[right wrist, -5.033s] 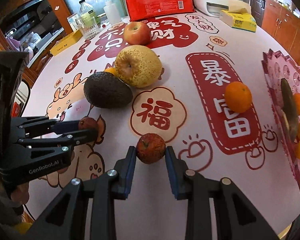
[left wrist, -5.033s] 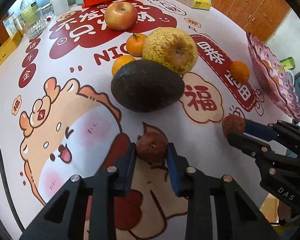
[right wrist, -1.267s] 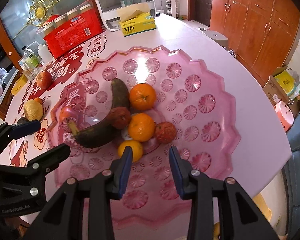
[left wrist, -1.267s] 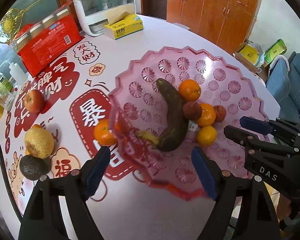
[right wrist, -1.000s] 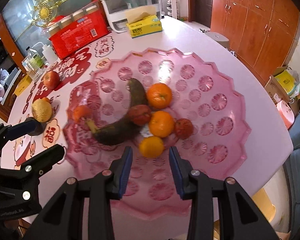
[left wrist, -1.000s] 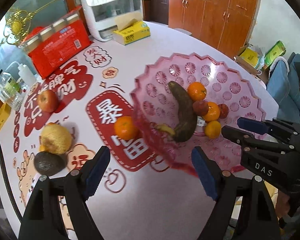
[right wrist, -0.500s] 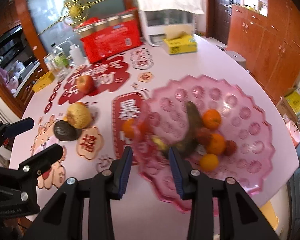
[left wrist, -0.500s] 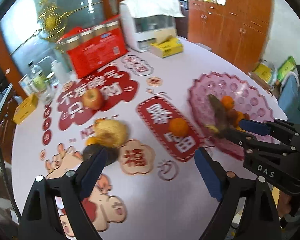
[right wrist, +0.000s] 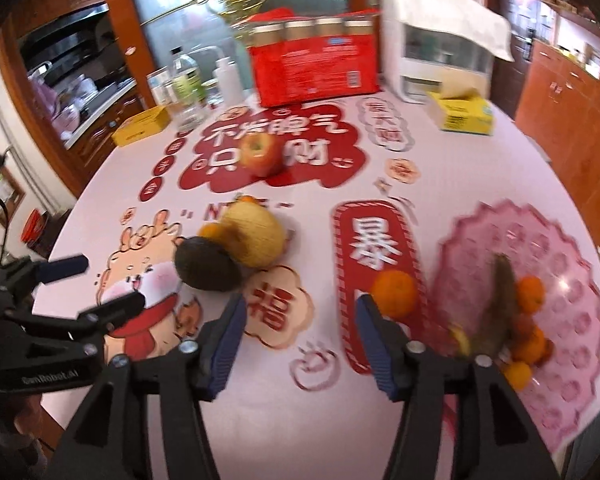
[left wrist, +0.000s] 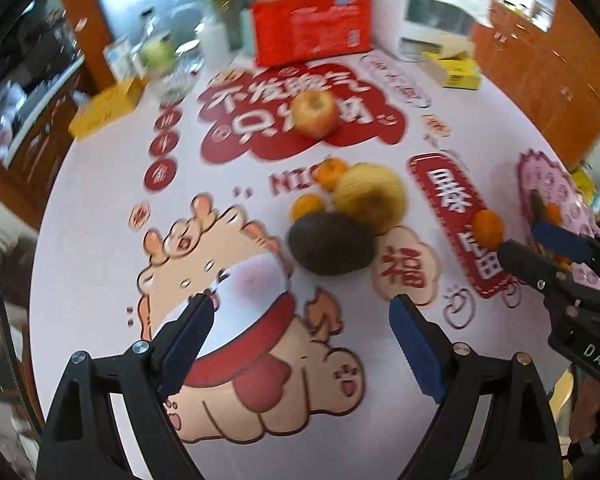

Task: Organize fruits
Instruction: 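Grasp the dark avocado with left gripper while right gripper grasps the yellow pear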

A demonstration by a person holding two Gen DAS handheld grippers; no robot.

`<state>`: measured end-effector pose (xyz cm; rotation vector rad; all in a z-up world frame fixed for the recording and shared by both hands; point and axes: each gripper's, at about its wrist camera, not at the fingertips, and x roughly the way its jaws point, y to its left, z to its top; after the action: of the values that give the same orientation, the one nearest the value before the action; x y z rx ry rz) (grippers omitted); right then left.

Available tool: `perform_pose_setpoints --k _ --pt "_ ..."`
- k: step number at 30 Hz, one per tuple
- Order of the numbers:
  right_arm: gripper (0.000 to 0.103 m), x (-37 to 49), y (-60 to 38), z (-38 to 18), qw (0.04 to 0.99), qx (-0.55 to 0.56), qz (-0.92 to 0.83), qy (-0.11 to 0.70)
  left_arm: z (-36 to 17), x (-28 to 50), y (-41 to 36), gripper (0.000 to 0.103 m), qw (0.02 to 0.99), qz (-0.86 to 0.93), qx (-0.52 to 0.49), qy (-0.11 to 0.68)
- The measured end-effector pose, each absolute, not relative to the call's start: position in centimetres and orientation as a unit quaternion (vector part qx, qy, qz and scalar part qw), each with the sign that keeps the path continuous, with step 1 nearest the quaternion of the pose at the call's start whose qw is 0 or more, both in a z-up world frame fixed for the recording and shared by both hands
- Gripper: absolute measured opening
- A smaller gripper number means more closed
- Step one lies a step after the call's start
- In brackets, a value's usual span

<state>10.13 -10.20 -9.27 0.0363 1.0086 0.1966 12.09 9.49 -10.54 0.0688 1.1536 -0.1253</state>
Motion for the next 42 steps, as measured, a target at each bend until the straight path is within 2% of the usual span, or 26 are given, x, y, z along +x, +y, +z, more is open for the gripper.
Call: perform_pose_setpoints --k 5,17,21,25,31,42 --pt "0.063 13.5 -7.3 -10.5 0.859 0.020 0.125 0.496 -12.2 13.2 11.8 0.088 0.827 -0.049 0.006 0.560" --pt "0.066 21.6 -4.1 -15.5 0.821 0.035 0.129 0.556 -14.6 15.4 11.9 0.088 0.831 -0.036 0.006 0.556" --pt "0.069 22.7 -4.4 -16.3 0.820 0.033 0.119 0.559 -15.4 16.4 11.6 0.088 0.830 -0.035 -0.003 0.557" --pt "0.075 23.9 -5.5 -17.4 0.805 0.077 0.119 0.576 -16.0 17.0 11.2 0.088 0.827 -0.036 -0.014 0.561" --pt "0.075 24.5 -6.1 -19.4 0.770 0.138 0.152 0.604 -16.5 17.5 10.7 0.088 0.825 -0.040 -0.017 0.564" --pt "0.074 21.8 -8.9 -18.8 0.795 0.111 0.107 0.586 -17.5 18.5 9.7 0.088 0.811 -0.058 -0.051 0.579"
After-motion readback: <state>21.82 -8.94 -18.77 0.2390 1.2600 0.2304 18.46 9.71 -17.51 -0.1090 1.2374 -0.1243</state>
